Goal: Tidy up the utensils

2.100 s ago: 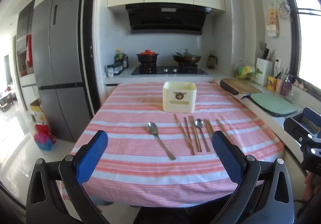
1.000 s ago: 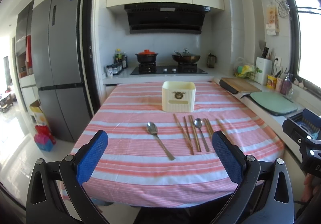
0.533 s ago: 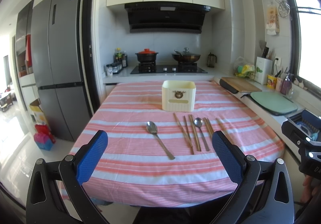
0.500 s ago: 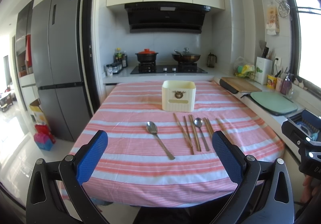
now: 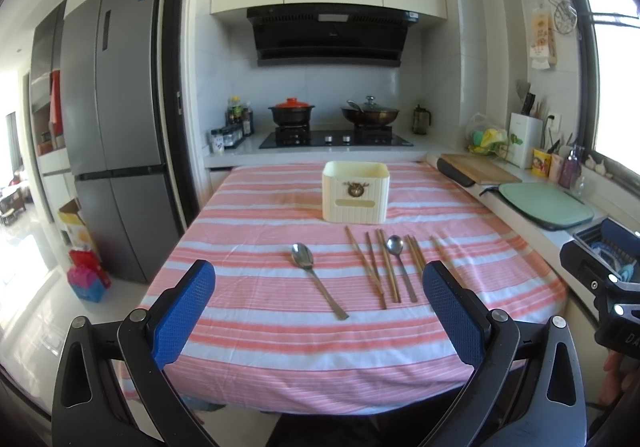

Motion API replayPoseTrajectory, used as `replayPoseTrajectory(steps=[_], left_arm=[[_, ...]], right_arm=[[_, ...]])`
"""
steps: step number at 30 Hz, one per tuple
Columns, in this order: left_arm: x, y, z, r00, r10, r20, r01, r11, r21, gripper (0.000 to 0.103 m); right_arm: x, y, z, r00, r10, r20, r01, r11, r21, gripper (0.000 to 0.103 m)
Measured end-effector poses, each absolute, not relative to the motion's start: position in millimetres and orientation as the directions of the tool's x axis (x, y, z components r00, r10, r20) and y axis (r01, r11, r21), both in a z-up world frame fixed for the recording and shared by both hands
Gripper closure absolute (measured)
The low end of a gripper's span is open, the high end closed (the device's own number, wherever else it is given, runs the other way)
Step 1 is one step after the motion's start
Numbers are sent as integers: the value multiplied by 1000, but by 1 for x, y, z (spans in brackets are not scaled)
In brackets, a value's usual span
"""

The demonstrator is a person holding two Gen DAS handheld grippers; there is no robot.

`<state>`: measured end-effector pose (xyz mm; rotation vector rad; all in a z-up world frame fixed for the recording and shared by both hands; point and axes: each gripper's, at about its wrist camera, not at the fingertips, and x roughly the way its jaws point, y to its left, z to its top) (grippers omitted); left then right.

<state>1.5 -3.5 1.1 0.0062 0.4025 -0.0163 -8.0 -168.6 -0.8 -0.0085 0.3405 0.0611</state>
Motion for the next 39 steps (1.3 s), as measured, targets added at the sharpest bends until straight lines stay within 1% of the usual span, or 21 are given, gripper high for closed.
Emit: replayPoseTrajectory(steps=[39], left_arm=[[5, -9, -6, 917, -21, -397, 27, 1000, 10, 0]], right_arm=[[-7, -170, -3, 937, 61, -344, -64, 998, 1, 0]])
